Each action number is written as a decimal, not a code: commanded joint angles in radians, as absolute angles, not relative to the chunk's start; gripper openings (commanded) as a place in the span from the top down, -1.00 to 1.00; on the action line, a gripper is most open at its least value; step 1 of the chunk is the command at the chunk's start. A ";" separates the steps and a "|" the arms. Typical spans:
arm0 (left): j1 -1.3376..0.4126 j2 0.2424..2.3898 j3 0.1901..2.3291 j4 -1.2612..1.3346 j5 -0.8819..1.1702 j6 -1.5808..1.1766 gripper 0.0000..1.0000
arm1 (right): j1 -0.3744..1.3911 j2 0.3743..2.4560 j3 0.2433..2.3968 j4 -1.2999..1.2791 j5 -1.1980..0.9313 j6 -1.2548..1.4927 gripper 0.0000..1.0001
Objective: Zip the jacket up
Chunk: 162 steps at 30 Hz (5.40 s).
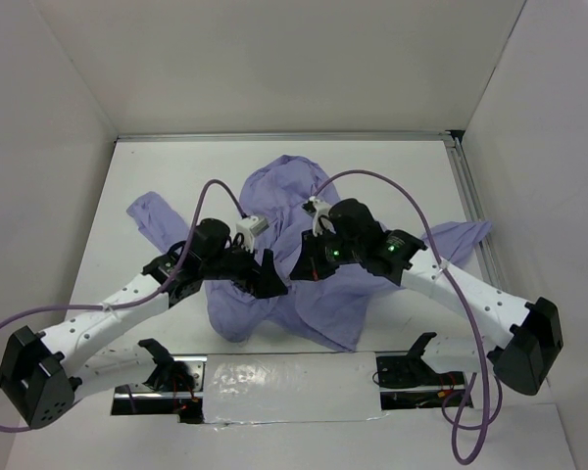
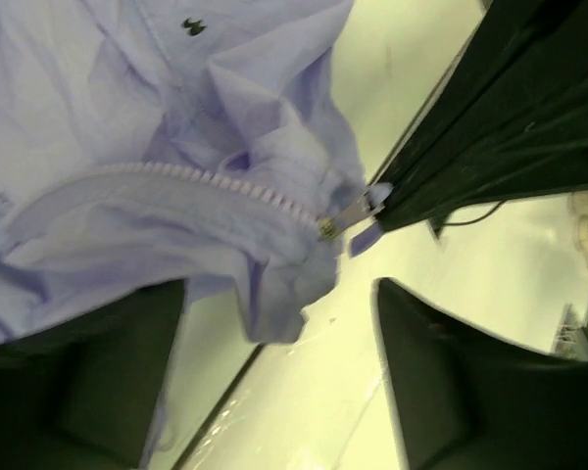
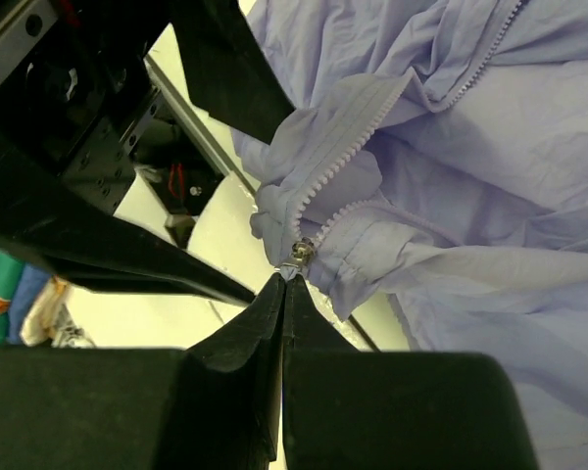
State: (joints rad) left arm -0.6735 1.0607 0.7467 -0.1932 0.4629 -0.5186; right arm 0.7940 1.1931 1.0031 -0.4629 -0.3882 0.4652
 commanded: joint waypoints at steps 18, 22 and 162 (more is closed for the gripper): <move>-0.833 0.908 0.850 -0.138 0.164 0.078 -0.99 | 0.609 1.238 1.077 -0.526 -0.761 0.517 1.00; -0.957 0.966 0.844 -0.092 -0.048 0.106 -0.96 | 0.575 1.238 1.098 -0.518 -0.781 0.543 1.00; -1.236 1.190 0.960 -0.074 -0.431 0.232 0.28 | 0.646 1.178 1.152 -0.584 -0.531 0.354 1.00</move>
State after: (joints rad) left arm -1.2339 1.1896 0.9215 -0.1398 -0.4301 0.2108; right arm 0.6472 1.1812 1.1110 -0.5922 -0.5129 0.3519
